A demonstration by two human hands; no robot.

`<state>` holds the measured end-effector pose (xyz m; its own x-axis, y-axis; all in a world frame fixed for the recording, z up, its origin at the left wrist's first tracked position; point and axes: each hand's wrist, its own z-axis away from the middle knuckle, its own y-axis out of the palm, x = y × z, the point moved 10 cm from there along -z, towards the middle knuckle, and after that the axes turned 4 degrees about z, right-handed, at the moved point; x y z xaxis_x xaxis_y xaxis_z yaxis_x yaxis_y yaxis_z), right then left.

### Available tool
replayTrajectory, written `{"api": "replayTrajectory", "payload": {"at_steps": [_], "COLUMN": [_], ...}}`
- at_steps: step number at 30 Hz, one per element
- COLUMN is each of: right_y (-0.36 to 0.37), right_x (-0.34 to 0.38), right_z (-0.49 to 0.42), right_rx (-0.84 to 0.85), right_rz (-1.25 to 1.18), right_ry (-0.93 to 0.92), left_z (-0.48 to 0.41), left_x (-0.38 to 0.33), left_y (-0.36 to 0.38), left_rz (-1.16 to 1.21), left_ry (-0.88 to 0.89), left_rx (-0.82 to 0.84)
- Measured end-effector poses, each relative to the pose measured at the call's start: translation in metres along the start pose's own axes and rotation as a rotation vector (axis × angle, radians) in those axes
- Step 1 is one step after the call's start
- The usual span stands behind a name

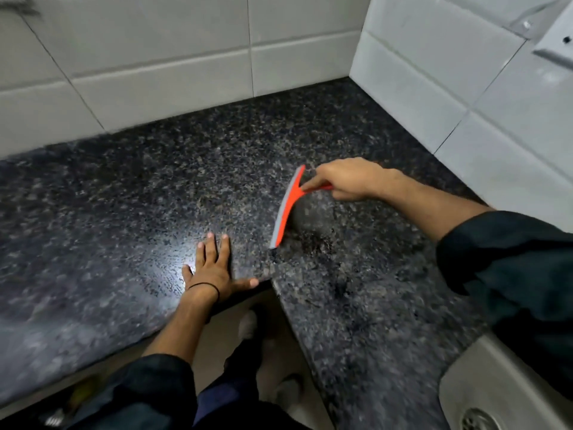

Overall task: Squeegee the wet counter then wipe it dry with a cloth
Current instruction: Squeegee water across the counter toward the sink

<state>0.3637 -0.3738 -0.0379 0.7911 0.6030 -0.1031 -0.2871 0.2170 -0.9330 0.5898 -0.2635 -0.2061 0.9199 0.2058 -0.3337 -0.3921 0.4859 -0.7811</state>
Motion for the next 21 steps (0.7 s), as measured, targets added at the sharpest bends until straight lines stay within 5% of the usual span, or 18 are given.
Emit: {"api": "replayTrajectory", "payload": {"at_steps": [9, 21], "right_y": [0.014, 0.093], "right_x": [0.08, 0.072], "right_z": [-0.047, 0.083], "right_rx": [-0.033, 0.107], "right_rz": [-0.034, 0.026], "right_ry": [-0.131, -0.137], "left_z": [-0.008, -0.011], "left_x": [0.008, 0.007], "left_y": [-0.009, -0.006], "left_rz": [-0.062, -0.048], "left_ry": [0.056, -0.013], "left_rx": [0.157, 0.166]}}
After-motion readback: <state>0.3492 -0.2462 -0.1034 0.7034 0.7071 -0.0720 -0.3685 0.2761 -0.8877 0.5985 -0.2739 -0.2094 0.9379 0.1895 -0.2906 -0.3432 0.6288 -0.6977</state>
